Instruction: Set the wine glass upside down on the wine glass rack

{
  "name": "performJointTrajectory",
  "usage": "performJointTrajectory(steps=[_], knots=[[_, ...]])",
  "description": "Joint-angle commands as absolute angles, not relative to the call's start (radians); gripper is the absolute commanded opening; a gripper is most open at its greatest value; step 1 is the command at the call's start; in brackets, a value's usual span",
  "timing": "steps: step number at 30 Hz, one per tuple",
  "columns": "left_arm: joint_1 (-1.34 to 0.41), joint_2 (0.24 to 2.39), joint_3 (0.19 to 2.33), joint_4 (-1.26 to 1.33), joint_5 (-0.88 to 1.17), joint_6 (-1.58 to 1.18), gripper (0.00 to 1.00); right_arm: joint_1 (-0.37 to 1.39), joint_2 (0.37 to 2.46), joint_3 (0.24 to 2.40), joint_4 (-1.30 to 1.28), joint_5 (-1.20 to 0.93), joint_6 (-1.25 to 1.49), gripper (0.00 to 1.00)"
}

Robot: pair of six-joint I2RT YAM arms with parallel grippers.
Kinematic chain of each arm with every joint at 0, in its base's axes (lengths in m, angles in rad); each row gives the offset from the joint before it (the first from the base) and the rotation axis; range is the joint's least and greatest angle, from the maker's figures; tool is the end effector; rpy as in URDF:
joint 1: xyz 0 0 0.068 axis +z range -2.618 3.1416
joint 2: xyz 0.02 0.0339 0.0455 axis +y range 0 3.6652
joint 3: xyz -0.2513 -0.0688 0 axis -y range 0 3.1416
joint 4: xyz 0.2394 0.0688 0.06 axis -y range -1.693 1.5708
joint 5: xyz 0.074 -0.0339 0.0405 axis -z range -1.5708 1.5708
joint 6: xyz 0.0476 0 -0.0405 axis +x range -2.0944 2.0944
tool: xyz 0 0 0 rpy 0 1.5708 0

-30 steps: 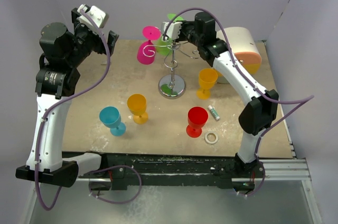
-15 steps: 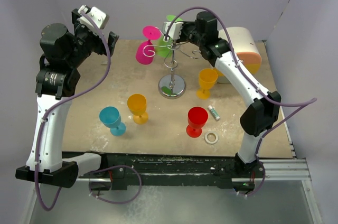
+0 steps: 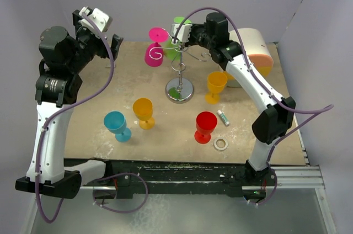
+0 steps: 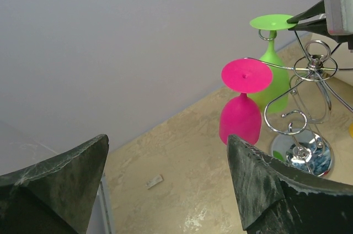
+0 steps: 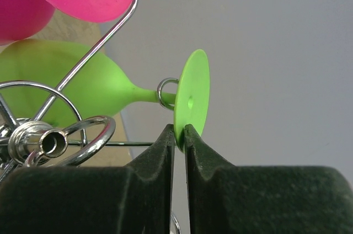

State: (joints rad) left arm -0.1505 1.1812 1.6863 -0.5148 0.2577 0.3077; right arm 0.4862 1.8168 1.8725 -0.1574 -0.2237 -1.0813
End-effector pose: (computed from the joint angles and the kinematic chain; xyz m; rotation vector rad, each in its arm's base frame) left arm 0.2207 -0.0457 0.5132 0.5520 1.4812 -0.0806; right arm 0.3811 0.2134 0.4182 -1.2974 1.0620 -0.2626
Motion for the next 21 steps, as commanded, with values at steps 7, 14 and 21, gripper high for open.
performJointTrajectory(steps=[7,14,21], knots=[[-0.141,1.155,1.673,-0.474,0.256,0.322,0.91,0.492,1.749,1.868,-0.141,-0.245,-1.049,0.17],[-0.141,1.149,1.668,-0.474,0.248,0.331,0.91,0.492,1.741,1.865,-0.141,-0.245,-1.042,0.19],[-0.141,1.146,1.653,-0.471,0.230,0.336,0.92,0.491,1.711,1.853,-0.153,-0.235,-1.037,0.26]])
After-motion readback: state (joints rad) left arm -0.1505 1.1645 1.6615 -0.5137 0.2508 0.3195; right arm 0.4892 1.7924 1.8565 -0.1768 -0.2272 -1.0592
